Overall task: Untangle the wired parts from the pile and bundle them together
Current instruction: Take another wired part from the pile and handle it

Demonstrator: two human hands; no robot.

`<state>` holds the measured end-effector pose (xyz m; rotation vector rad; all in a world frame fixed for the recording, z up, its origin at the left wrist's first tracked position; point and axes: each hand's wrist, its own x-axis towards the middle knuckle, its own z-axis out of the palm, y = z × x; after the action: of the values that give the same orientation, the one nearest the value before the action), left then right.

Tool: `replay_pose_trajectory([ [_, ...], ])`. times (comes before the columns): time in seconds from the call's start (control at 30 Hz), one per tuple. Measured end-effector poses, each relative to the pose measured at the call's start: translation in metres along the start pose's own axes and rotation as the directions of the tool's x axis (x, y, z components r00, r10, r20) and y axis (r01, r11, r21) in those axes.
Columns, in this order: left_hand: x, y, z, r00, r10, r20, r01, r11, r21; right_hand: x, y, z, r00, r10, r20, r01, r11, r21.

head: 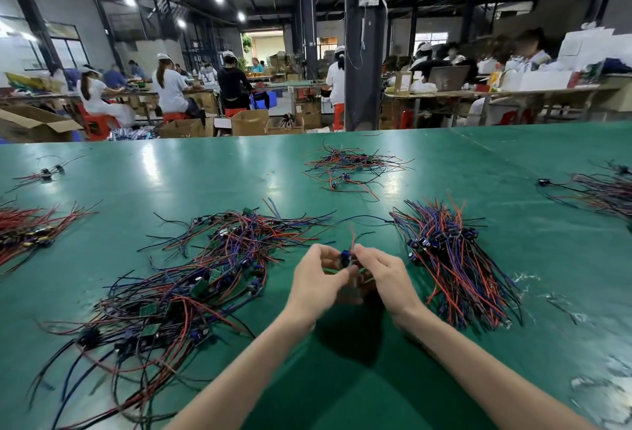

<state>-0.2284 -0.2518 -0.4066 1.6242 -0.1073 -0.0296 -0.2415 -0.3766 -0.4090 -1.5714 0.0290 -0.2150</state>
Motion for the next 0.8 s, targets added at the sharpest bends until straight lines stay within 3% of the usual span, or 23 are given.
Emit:
replay_pose_trajectory([
  [0.17,-0.007,0.008,-0.002,0.991,-0.026,0.130,0.053,0.975,-0.214,0.001,-0.007,-0.003,0.987,0.148,0.060,-0.160,0.941,0.300],
  [0.33,-0.012,0.013,-0.005,0.970,-0.107,0.218,0.168,0.945,-0.281,0.001,-0.012,-0.008,0.973,0.209,0.097,-0.231,0.890,0.392],
  [0.43,-0.013,0.016,-0.011,0.935,-0.149,0.321,0.202,0.969,-0.140,0.003,-0.015,-0.010,0.968,0.237,0.079,-0.248,0.884,0.397],
  [0.5,-0.012,0.019,-0.015,0.936,-0.154,0.316,0.178,0.983,-0.049,0.004,-0.017,-0.013,0.967,0.240,0.090,-0.256,0.892,0.373],
  [0.63,-0.005,0.024,-0.022,0.970,-0.139,0.198,0.162,0.981,-0.106,0.002,-0.019,-0.013,0.938,0.301,0.170,-0.336,0.910,0.244],
  [0.8,-0.008,0.018,-0.017,0.972,-0.069,0.225,0.094,0.990,-0.103,-0.004,-0.017,-0.005,0.904,0.308,0.296,-0.362,0.920,0.149],
])
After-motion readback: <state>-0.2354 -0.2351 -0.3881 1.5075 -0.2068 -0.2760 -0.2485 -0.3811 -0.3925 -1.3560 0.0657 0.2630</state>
